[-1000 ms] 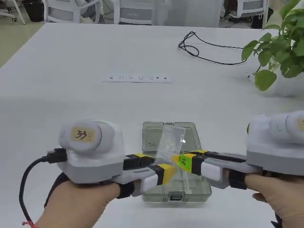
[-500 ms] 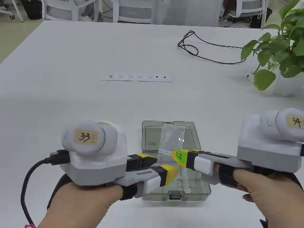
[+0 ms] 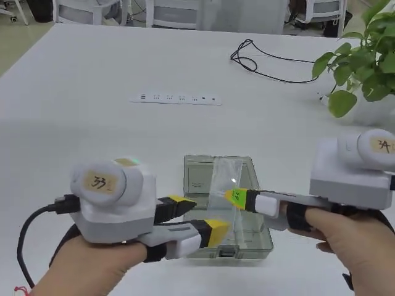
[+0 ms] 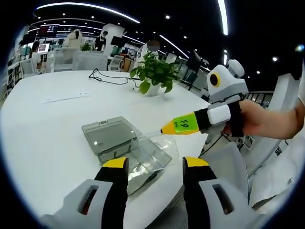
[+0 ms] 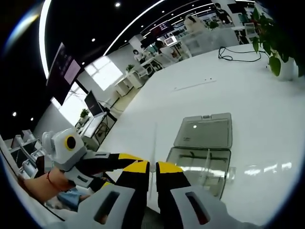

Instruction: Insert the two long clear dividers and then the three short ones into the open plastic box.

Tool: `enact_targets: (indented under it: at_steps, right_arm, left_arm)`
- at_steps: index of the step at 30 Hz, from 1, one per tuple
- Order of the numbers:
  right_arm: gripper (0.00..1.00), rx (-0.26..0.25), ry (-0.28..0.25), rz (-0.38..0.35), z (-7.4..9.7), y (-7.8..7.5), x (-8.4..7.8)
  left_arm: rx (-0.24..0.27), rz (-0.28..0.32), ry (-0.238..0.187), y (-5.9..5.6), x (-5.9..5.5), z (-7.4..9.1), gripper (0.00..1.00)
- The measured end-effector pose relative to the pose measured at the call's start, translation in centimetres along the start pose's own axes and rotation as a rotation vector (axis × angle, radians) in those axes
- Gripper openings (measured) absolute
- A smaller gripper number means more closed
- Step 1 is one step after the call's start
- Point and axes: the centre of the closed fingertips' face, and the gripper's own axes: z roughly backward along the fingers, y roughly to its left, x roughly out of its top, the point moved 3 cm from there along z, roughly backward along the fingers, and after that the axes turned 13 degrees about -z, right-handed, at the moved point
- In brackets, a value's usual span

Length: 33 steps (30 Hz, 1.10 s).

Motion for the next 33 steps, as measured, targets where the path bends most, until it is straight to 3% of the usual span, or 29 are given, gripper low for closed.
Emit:
enact_targets:
  at_steps: [6, 9, 20, 24, 27, 33]
  right_arm:
    - [0.07, -0.032, 0.033, -0.008, -0.6, -0.2, 0.8]
    - [0.07, -0.047, 0.056, -0.027, -1.0, -0.4, 1.2]
    - [0.07, -0.222, 0.234, -0.026, -3.2, -3.2, 2.9]
    - [0.07, -0.263, 0.325, -0.087, -3.8, -3.6, 1.9]
    - [0.07, -0.318, 0.362, -0.112, -4.2, -4.7, 1.4]
    - [0.07, -0.37, 0.407, -0.195, -4.9, -5.3, 0.5]
  left_arm:
    - [-0.027, -0.06, -0.001, 0.8, -0.9, 0.9, 0.54]
    - [-0.043, -0.091, 0.019, 1.1, -1.7, 1.2, 0.61]
    - [-0.119, -0.21, 0.055, 1.9, -4.1, 1.7, 0.87]
    - [-0.141, -0.232, 0.06, 2.2, -4.7, 1.7, 0.94]
    - [-0.152, -0.243, 0.059, 2.5, -4.9, 1.8, 0.96]
    - [-0.181, -0.257, 0.061, 2.5, -5.3, 1.5, 0.97]
